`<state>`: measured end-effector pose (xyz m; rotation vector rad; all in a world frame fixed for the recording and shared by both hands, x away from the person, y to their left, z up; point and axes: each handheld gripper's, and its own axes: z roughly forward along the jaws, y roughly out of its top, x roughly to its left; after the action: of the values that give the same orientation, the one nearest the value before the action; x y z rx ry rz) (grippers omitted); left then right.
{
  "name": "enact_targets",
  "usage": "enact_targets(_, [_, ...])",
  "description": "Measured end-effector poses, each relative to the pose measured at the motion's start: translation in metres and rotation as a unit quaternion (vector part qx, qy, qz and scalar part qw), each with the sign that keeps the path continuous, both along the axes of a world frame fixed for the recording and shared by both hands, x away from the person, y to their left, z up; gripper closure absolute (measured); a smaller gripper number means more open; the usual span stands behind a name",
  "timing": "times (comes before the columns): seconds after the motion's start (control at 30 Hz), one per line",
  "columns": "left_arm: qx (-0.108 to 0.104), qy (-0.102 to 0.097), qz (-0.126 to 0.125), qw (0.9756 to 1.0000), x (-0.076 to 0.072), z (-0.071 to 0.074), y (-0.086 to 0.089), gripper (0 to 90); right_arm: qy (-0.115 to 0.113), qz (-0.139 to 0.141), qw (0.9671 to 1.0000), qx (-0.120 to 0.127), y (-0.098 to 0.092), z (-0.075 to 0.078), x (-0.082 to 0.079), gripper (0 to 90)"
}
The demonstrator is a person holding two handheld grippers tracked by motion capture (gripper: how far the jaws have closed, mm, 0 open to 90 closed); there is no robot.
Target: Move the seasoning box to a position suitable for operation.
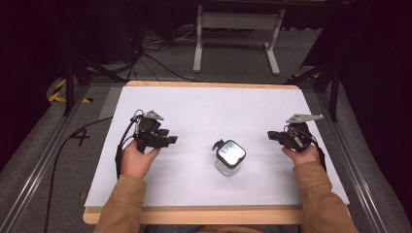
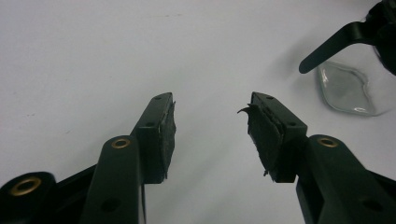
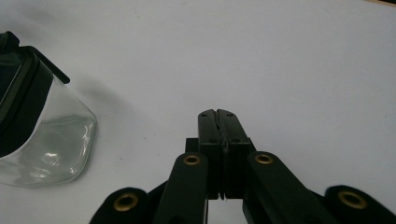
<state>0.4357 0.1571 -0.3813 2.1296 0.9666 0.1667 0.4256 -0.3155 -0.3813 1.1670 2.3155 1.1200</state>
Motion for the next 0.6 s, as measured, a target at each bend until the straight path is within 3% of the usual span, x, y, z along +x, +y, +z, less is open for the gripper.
enact_targets(0.43, [-0.015,-0.01,0.0,0.9998,-0.002,0.005,0.002,46.5,-0.002,0.015,0.9999,0.001,0.006,0.001,-0.002,88.8])
enact_targets(0.6, [-0.016,-0.008,0.007,0.9998,-0.004,0.007,0.001,45.5,-0.011,0.041,0.9991,-0.001,0.014,0.0,-0.003,87.7])
